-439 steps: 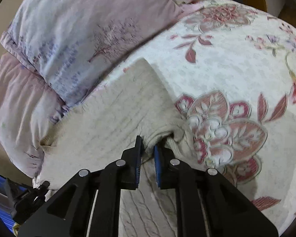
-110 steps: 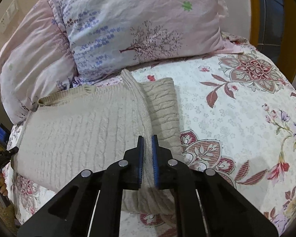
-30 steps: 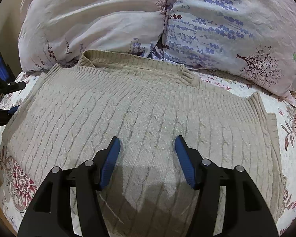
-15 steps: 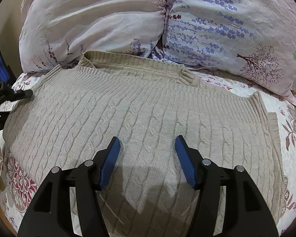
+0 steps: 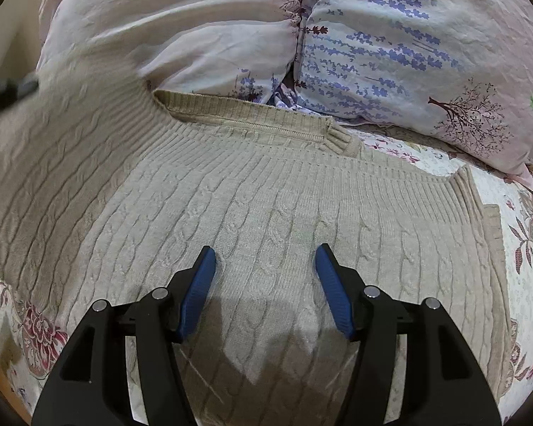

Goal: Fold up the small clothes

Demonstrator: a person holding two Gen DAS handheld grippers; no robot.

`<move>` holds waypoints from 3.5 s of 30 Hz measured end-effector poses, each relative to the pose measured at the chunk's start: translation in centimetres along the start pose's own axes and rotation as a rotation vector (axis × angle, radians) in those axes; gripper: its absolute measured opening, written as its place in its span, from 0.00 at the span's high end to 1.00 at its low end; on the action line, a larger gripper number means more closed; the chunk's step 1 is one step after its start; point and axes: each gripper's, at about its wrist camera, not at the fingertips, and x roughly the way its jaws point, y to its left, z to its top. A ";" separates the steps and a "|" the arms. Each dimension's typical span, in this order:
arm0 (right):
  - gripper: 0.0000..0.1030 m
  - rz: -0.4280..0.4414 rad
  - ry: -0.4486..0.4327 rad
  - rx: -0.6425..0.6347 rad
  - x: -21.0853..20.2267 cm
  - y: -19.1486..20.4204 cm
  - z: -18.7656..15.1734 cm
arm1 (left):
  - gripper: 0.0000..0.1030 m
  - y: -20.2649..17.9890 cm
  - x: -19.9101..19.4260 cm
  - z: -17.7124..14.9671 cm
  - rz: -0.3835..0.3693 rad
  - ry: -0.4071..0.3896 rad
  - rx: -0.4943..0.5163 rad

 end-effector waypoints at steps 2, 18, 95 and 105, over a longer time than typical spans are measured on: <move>0.41 0.022 0.000 0.007 -0.5 -0.4 0.0 | 0.85 -1.9 1.3 -0.3 -0.038 0.022 0.024; 0.41 -0.003 -0.118 0.532 -7.4 -17.9 -6.4 | 0.83 -8.7 18.6 -12.2 -0.117 0.390 0.124; 0.91 0.072 -0.048 0.530 -10.8 -19.7 -10.6 | 0.27 -2.8 10.3 -13.5 0.184 0.412 0.211; 0.39 0.286 -0.080 0.719 -9.1 -23.5 -8.9 | 0.22 -2.5 12.3 -10.9 0.156 0.377 0.123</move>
